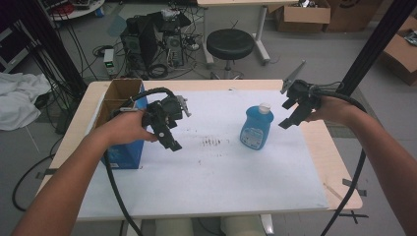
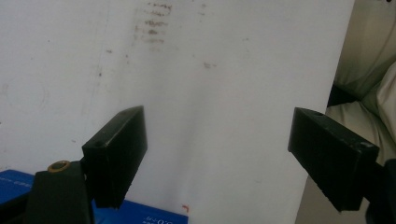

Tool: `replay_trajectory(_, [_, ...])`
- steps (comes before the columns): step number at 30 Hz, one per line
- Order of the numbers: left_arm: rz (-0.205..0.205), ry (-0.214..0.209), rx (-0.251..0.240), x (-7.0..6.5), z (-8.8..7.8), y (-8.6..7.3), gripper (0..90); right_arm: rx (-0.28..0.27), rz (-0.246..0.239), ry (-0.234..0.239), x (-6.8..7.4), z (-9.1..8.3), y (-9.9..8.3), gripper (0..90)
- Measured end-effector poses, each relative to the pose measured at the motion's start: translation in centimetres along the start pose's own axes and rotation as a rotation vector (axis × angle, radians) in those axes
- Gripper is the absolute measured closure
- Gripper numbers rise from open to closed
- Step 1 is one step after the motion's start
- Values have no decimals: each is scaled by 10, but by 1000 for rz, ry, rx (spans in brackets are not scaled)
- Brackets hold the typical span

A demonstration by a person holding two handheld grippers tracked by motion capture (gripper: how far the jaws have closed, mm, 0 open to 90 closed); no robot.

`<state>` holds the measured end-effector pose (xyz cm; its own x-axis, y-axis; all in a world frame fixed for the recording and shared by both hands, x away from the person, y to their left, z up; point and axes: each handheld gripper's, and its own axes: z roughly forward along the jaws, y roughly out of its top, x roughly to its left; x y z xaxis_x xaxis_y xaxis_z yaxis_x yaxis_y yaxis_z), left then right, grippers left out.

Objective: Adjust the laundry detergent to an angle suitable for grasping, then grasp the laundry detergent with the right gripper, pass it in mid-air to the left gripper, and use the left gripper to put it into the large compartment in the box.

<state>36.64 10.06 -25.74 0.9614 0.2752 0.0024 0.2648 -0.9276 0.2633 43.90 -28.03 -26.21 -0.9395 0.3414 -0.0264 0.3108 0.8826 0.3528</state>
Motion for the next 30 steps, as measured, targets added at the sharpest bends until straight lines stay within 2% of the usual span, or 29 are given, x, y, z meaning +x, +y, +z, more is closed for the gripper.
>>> replay_trajectory(11, [-6, 9, -5, -2, -2, 0, 202, -3, -6, 2, -2, -3, 2, 177])
replay_trajectory(18, [-8, 13, -6, -3, -2, -1, 202, 3, -17, 2, 3, -3, 4, 177])
replay_trajectory(30, [-5, 15, -9, -3, -3, 1, 202, 2, -2, -5, 5, -3, -2, 177])
